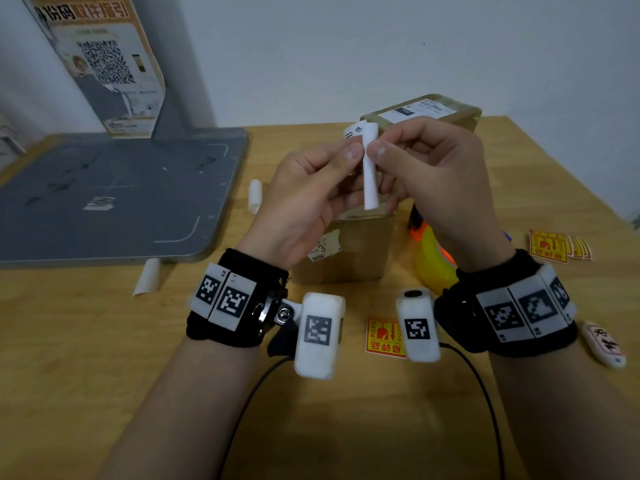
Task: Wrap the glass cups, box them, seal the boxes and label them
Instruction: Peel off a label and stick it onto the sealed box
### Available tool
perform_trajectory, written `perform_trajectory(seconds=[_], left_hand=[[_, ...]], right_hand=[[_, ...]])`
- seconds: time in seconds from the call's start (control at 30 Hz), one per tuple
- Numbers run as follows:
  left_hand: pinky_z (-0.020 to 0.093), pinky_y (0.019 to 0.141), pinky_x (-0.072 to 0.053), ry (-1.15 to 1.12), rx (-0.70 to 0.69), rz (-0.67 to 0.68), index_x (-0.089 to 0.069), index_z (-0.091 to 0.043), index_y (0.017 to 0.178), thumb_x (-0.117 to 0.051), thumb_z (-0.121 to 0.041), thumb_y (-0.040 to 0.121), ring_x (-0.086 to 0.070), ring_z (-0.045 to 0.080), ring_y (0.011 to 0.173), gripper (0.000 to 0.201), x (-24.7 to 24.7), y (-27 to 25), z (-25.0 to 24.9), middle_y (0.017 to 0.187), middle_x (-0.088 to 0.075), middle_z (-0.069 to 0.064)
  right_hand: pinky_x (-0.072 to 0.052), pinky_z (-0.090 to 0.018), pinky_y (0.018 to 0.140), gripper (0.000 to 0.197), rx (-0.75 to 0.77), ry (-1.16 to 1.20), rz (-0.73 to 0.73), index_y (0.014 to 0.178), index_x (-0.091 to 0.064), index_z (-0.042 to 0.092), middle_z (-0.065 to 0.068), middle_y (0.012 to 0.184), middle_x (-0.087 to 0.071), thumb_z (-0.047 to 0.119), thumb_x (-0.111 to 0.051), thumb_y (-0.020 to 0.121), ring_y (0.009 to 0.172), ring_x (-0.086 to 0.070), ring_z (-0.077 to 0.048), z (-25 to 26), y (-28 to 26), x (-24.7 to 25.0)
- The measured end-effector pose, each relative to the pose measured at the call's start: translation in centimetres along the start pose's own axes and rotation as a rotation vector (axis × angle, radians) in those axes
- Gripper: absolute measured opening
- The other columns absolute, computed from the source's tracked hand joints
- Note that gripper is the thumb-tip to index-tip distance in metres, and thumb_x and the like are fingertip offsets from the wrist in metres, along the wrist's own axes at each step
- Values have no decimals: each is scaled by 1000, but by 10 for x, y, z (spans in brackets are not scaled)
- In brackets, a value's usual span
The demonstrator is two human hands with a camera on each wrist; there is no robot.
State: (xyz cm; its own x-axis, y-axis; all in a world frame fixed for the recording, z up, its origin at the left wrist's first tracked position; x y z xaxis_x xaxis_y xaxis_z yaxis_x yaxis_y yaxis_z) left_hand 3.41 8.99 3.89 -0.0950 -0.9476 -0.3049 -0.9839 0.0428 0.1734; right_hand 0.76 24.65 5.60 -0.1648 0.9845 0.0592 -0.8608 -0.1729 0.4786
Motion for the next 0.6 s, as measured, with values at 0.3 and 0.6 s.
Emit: perform_trajectory(seconds=[0.3, 0.6], left_hand=[[42, 89, -59, -62, 45, 29, -68, -1, 117, -52, -17, 105, -62, 32, 101, 26, -6, -3, -1, 103, -67, 18], [48, 96, -56, -91, 60, 7, -64, 3, 127, -54, -15, 104, -57, 35, 106, 32, -8, -2, 1, 107, -61, 22]], right_hand=[[-51, -31, 47, 10, 14, 65, 31, 96, -70, 1, -10, 68, -67, 10, -71, 93, 54, -58, -22, 3, -2, 0], [-52, -32, 47, 10, 24, 80, 49, 96, -69, -1, -23, 74, -71, 9, -69, 94, 58, -61, -32, 5, -1, 2]])
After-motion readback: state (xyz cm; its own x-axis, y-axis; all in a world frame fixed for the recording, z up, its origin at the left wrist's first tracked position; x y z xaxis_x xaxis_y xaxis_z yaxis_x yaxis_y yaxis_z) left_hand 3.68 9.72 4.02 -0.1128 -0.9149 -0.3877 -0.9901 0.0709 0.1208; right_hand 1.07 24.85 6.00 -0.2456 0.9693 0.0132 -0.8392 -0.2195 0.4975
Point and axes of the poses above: each hand's wrist, its own y-axis towards the middle knuckle, its own x-axis out of the back of the hand, z = x × y, the point moved 2 cm from there along y, towards the middle knuckle
